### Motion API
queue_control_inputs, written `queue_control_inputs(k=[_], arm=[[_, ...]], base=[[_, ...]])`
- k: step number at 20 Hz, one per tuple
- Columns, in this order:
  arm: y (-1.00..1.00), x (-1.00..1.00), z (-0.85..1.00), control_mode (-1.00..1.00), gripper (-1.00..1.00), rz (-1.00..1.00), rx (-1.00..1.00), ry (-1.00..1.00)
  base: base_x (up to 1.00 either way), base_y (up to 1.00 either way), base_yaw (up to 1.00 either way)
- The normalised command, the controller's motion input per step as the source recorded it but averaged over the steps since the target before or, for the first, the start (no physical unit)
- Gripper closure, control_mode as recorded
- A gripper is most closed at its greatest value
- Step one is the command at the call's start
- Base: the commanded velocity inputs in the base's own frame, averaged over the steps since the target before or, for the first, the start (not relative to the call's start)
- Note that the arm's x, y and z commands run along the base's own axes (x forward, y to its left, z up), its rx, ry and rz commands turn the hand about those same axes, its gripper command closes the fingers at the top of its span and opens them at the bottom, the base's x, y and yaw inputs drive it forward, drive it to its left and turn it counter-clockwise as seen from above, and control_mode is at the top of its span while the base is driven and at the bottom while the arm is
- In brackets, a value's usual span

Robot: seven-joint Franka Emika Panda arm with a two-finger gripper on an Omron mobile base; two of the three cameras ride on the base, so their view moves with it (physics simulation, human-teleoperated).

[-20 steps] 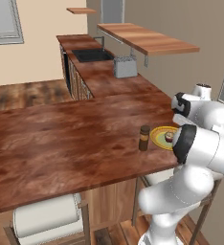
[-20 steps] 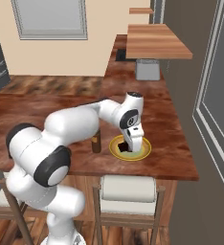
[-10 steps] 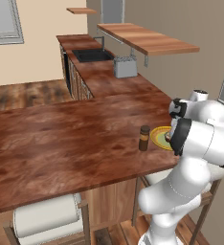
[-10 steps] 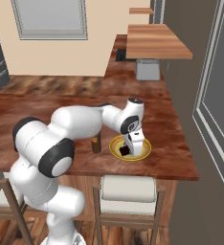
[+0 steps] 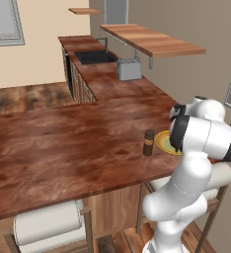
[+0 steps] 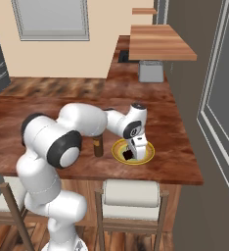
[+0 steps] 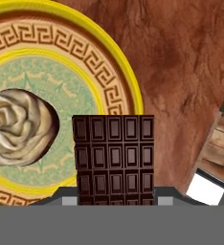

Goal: Take the cinnamon bottle from the cabinet and place it on the dining table, next to the plate with the cupcake. Then take the chocolate from the dining counter and place it on the cupcake plate.

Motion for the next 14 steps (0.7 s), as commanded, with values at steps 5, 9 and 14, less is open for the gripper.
queue_control_inputs(k=[5, 9, 14], arm=[[0.0, 0.1, -0.14, -1.0, 1.0, 0.0, 0.0, 0.0], [0.0, 0.07, -0.1, -1.0, 1.0, 0.0, 0.0, 0.0], [0.0, 0.12, -0.09, -1.0, -1.0, 0.0, 0.0, 0.0]], base=[[0.0, 0.0, 0.0], [0.0, 0.0, 0.0], [0.0, 0.0, 0.0]])
